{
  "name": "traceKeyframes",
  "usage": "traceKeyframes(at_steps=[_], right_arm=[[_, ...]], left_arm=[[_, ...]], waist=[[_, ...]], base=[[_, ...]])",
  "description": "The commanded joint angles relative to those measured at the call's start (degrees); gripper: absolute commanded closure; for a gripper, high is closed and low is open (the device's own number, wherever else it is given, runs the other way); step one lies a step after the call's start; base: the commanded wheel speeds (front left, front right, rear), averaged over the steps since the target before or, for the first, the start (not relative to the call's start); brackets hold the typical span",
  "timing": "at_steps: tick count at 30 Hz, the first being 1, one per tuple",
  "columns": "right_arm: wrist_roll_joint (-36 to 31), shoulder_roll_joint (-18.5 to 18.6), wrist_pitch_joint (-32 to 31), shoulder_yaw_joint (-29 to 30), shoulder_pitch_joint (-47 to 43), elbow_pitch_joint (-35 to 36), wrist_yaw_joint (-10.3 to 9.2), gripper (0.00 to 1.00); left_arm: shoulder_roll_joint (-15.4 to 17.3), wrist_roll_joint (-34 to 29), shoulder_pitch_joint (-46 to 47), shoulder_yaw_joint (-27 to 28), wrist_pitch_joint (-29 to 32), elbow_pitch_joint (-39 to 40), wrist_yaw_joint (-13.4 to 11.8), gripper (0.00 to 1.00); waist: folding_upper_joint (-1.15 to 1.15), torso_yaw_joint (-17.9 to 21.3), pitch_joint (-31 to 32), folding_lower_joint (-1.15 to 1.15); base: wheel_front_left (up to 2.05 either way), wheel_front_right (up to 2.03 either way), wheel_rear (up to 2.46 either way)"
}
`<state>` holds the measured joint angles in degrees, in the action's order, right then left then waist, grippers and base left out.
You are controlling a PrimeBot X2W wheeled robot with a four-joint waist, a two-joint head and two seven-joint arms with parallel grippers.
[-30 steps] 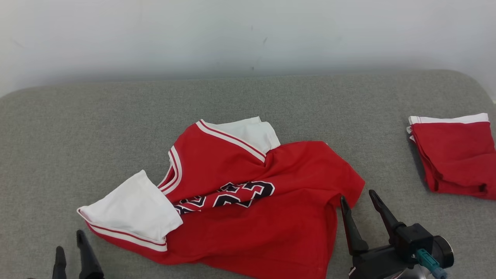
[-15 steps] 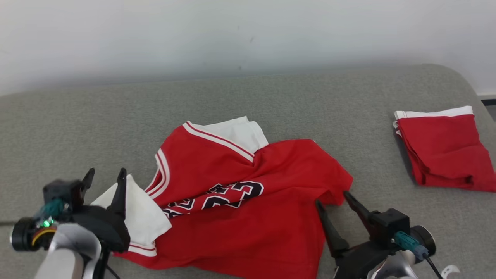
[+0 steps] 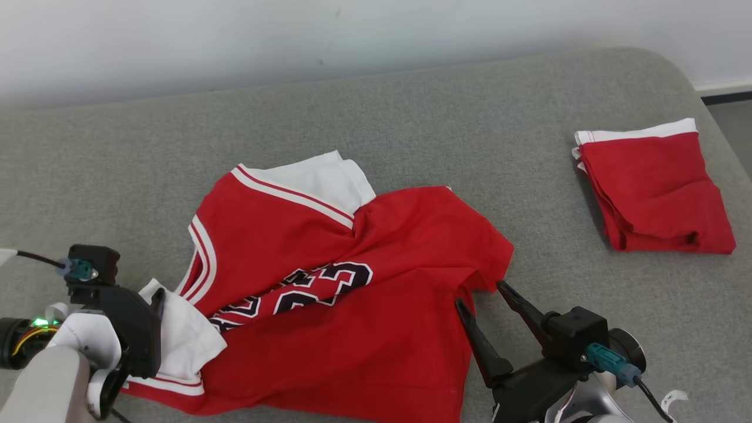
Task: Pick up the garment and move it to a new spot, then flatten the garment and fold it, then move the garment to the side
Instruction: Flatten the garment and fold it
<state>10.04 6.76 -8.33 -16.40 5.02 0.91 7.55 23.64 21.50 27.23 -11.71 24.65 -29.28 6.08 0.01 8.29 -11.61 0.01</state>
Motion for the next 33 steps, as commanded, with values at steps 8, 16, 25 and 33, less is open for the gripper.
traceKeyframes(at_steps=[8,16,25,33], right_arm=[[0.0,0.2,0.4,0.0,1.1,-0.1,-0.14,0.00],[-0.3,1.0,-0.7,0.4,0.8,0.4,-0.14,0.00],[6.9,5.1,-13.9,-4.2,-3.0,4.3,-0.14,0.00],[7.7,6.6,-25.3,-2.7,-11.1,11.9,-0.14,0.00]], left_arm=[[1.8,1.4,2.2,-2.2,3.9,-0.7,0.8,0.51],[1.8,2.6,0.4,-3.0,7.0,1.1,0.4,1.00],[0.3,5.3,-4.5,1.6,-2.8,11.8,-3.5,1.00],[1.5,8.8,-11.5,6.4,-5.2,22.8,-4.9,1.00]], waist=[[-0.01,0.8,-1.7,-0.01],[-0.01,0.1,-1.9,-0.01],[-0.01,-1.8,-1.4,-0.01],[-0.01,-3.5,-1.0,-0.01]], base=[[0.00,0.00,0.00],[0.00,0.00,0.00],[0.00,0.00,0.00],[0.00,0.00,0.00]])
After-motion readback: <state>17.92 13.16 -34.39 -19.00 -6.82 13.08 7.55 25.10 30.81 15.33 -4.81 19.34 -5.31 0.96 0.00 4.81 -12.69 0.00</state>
